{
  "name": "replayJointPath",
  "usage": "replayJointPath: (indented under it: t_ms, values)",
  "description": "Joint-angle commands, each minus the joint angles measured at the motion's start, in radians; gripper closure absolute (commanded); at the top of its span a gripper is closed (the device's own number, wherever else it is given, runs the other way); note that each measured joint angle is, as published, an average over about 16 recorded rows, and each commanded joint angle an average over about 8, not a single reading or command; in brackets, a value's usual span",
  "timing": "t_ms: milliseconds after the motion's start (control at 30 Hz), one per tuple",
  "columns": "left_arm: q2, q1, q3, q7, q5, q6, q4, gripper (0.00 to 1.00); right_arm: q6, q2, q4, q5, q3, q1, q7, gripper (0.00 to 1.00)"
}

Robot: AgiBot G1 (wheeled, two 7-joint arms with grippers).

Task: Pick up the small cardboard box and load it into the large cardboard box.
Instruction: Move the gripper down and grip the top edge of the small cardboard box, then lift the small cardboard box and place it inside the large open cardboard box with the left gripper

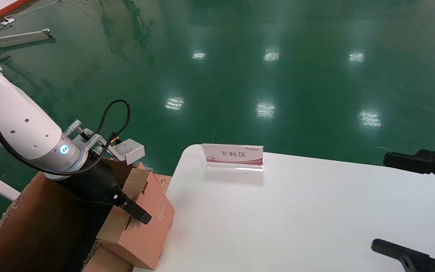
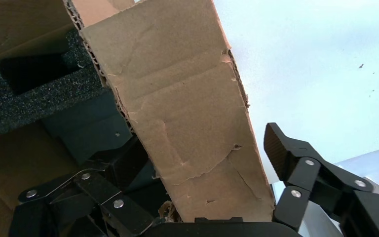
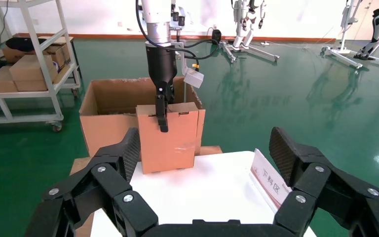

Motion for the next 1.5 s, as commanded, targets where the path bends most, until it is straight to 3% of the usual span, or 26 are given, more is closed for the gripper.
replayJointPath:
  t_ms: [33, 267, 500, 533, 1100, 1500]
  values:
    - [0.0, 0.0, 0.0, 0.0, 0.0, 0.0, 0.0, 1.0, 0.0, 0.0, 0.0, 0.0, 0.0, 0.0, 0.0, 1.0]
    - [0.0, -0.001, 0.0, 0.0, 0.0, 0.0, 0.0, 1.0, 0.0, 0.0, 0.0, 0.0, 0.0, 0.0, 0.0, 0.97]
    - [0.0, -0.001, 0.0, 0.0, -0.001, -0.001, -0.001, 1.0, 0.0, 0.0, 0.0, 0.0, 0.0, 0.0, 0.0, 0.09]
    - [0.0, -0.001, 0.0, 0.0, -0.001, -0.001, -0.001, 1.0, 0.0, 0.0, 0.0, 0.0, 0.0, 0.0, 0.0, 0.0]
    - [0.002, -0.015, -0.03, 0.022, -0.006, -0.005, -0.001, 1.0, 0.0, 0.0, 0.0, 0.0, 0.0, 0.0, 0.0, 0.0]
    - [-0.043, -0.084, -0.204, 0.127, -0.023, 0.028, -0.013, 1.0, 0.0, 0.0, 0.0, 0.0, 0.0, 0.0, 0.0, 0.0]
